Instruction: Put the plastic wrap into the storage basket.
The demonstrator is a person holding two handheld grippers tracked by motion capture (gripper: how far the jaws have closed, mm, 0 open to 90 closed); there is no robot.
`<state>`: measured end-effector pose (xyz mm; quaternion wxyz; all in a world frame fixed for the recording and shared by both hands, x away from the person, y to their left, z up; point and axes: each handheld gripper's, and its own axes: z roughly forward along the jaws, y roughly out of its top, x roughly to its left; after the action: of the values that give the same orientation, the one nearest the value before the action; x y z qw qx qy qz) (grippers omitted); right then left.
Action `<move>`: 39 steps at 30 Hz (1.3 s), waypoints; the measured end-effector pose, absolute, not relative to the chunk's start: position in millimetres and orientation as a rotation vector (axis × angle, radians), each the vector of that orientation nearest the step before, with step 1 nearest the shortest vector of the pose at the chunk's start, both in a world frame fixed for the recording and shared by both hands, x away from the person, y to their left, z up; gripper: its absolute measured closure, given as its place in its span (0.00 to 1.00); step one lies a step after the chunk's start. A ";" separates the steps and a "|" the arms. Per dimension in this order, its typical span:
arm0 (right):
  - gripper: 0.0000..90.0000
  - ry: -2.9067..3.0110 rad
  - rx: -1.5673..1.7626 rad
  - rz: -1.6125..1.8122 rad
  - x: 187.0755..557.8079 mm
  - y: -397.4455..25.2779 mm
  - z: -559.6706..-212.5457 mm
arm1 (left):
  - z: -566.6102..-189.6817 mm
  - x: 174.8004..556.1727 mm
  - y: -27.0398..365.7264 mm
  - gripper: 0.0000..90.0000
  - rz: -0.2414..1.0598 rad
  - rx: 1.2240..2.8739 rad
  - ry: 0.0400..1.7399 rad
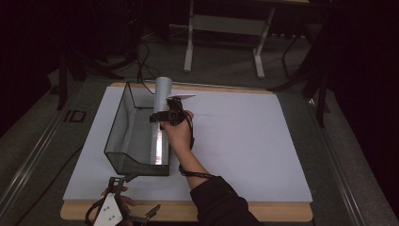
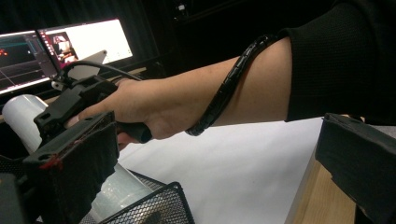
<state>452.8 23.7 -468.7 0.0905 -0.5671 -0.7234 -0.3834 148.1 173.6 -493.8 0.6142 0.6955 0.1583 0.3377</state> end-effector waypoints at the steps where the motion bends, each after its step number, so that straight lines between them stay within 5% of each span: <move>1: 0.36 -2.148 -1.682 -1.135 453.1 23.3 -469.4 | -493.8 148.2 173.5 0.00 0.776 1.603 0.364; 39: 0.31 -2.303 -1.661 -0.941 449.6 31.4 -472.9 | -494.4 148.8 172.7 0.00 0.762 1.621 0.361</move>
<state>449.6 31.4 -472.9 0.0748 -0.5537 -0.7677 -0.3136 148.8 172.7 -494.4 0.6109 0.7024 0.1562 0.3302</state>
